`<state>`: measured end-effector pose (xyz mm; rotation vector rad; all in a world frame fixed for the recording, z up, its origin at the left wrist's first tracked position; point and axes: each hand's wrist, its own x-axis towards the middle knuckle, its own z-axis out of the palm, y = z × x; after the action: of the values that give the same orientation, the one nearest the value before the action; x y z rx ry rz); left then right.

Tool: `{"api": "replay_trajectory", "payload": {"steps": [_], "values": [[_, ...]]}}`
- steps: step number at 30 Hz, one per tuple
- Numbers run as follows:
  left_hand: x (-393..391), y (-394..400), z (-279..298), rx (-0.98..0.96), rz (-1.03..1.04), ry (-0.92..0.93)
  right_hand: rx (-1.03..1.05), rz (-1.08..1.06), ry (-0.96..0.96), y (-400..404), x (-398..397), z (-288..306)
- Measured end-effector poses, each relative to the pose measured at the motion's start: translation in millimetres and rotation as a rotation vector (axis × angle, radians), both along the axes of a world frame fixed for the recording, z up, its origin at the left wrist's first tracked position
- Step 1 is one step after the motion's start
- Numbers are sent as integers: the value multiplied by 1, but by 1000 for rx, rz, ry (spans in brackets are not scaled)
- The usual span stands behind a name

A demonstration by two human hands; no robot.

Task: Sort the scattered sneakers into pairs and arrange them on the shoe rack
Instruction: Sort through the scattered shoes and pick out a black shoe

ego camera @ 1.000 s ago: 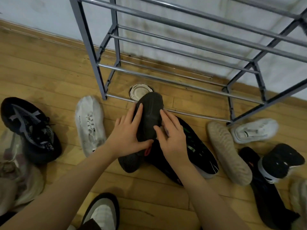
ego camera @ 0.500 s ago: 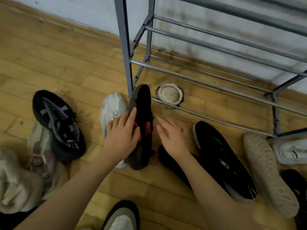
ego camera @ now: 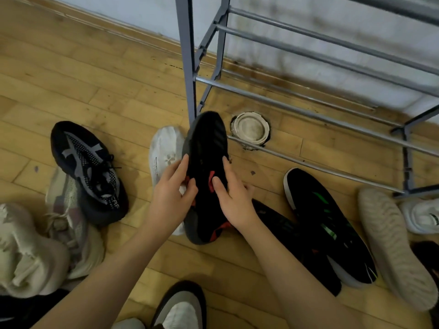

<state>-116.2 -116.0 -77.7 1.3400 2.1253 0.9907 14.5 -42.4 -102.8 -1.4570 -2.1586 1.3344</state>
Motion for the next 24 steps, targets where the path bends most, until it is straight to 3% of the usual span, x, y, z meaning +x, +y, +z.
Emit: {"api": "replay_trajectory", "payload": {"steps": [3, 7, 12, 18, 24], "values": [[8, -10, 5, -3, 21, -73, -51, -83, 104, -18, -3, 11], [19, -25, 9, -39, -28, -73, 109, -55, 47, -35, 13, 27], [41, -33, 4, -335, -109, 257, 190, 79, -150, -39, 53, 22], [66, -39, 0, -312, -224, 461, 330, 151, -405, -33, 124, 22], [92, -52, -16, -434, -370, 630, 281, 346, -699, -39, 164, 8]]}}
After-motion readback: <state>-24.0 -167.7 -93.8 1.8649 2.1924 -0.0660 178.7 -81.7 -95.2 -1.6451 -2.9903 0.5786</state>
